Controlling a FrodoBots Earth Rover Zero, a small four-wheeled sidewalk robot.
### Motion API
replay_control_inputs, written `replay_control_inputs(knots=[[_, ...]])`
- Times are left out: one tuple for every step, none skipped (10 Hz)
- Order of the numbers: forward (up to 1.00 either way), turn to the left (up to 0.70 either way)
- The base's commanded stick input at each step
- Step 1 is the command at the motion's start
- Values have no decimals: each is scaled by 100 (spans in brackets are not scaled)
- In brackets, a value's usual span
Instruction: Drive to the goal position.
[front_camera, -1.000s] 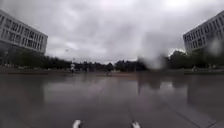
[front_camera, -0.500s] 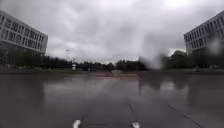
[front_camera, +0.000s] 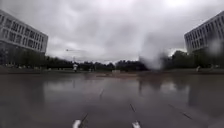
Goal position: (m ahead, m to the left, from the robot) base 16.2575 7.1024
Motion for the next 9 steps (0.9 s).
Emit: replay_control_inputs(knots=[[70,0],[70,0],[70,0],[70,0],[70,0],[70,0],[70,0],[70,0],[70,6]])
